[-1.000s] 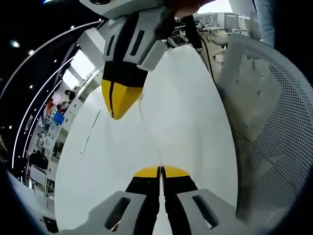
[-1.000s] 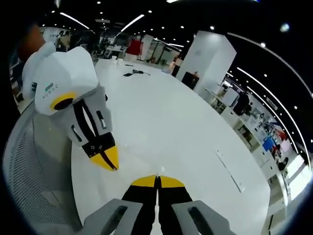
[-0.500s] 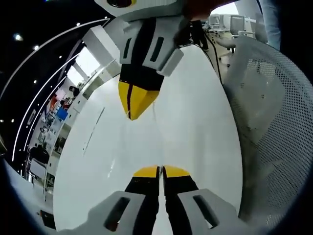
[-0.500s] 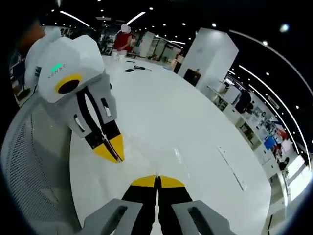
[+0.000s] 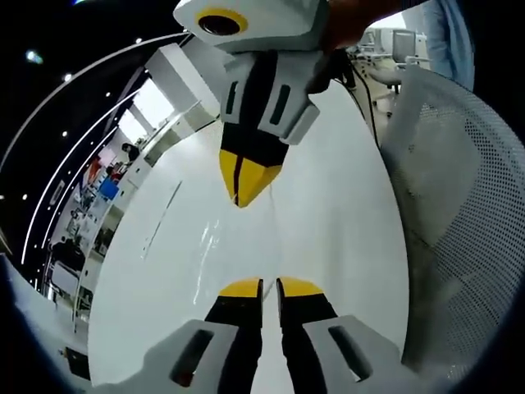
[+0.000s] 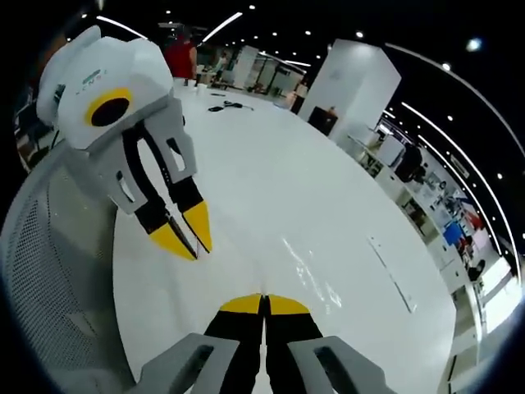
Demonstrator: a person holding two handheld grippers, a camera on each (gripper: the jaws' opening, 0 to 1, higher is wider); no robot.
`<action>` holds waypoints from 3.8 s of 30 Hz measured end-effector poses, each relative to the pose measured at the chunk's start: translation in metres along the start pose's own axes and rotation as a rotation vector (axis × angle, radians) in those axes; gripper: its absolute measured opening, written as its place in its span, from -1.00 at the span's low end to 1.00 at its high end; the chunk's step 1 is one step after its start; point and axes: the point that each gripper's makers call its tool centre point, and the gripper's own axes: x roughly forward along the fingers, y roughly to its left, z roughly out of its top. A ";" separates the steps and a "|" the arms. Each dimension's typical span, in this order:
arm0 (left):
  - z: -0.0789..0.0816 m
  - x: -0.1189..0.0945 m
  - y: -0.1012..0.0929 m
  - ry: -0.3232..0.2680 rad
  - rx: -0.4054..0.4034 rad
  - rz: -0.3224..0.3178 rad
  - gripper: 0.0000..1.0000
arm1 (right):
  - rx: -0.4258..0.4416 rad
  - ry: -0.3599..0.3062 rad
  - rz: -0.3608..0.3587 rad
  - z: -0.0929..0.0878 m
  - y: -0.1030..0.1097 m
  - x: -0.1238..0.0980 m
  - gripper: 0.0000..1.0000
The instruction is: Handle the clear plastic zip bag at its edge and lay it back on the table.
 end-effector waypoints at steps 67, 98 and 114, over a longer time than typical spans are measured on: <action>-0.046 -0.031 0.009 0.034 -0.131 0.089 -0.69 | -0.007 0.113 -0.065 -0.040 -0.024 0.041 -1.00; -0.048 -0.029 0.011 0.037 -0.136 0.091 -0.69 | 0.004 0.123 0.002 -0.047 -0.005 0.048 -1.00; -0.050 -0.030 0.011 0.042 -0.139 0.093 -0.68 | 0.023 0.138 0.036 -0.059 0.002 0.053 -1.00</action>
